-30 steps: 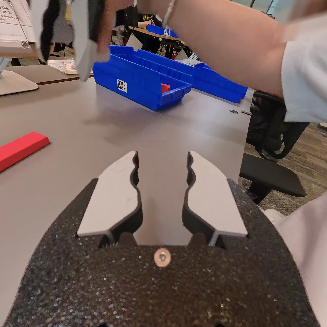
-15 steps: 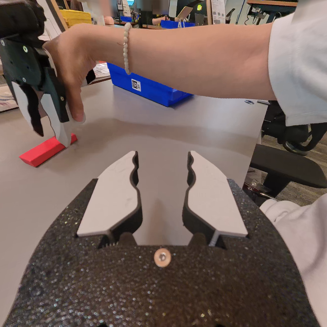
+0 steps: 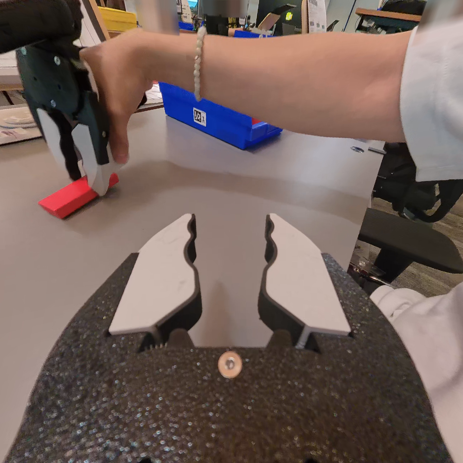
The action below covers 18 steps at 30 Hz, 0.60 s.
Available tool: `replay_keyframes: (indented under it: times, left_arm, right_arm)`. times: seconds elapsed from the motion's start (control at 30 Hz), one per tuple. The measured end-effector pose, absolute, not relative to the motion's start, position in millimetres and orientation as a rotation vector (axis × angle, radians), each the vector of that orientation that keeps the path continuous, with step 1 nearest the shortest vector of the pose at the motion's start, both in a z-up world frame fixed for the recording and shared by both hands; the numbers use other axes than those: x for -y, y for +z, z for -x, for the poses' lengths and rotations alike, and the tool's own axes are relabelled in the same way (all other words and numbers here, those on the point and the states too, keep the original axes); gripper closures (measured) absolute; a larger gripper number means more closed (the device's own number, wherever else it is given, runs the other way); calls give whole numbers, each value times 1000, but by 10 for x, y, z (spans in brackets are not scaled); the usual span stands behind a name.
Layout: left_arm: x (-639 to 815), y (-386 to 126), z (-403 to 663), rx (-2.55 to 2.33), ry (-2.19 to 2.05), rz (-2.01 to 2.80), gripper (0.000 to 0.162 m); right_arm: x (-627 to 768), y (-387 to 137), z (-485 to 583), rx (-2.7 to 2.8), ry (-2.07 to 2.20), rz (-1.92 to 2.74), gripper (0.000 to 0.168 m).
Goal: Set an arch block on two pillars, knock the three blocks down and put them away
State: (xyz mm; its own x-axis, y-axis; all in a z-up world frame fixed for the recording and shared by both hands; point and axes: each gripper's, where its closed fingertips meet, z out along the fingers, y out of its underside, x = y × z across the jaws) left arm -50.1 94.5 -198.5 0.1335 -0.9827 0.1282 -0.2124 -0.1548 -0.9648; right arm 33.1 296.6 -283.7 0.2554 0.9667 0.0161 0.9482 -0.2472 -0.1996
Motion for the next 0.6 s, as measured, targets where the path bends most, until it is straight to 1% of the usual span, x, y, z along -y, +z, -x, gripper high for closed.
replay_keyframes:
  times: [0.1, 0.2, 0.3, 0.4, 0.47, 0.6]
  left_arm:
    - [-981, -2004, 528, -1205, -1079, 1545, 110]
    - [-1038, -2003, 575, -1182, -1054, 1559, 110]
    - [-1126, -1990, 640, -1142, -1018, 1569, 110]
    - [-1216, -1927, 715, -1076, -1011, 1562, 110]
    - [-1297, -1854, 773, -1008, -1015, 1551, 110]
    - [-1444, -1728, 867, -893, -1024, 1523, 110]
  right_arm:
    - [-2981, -2610, -568, 1737, 113, 2369, 136]
    - [-3009, -2245, -1011, 1569, 61, 2399, 136]
    - [-2969, -1926, -1688, 1343, -15, 2466, 136]
    - [-2785, -1724, -2492, 1063, -93, 2579, 136]
    - [-2613, -1690, -3003, 844, -114, 2650, 136]
    - [-2231, -1895, -3771, 560, -136, 2756, 135]
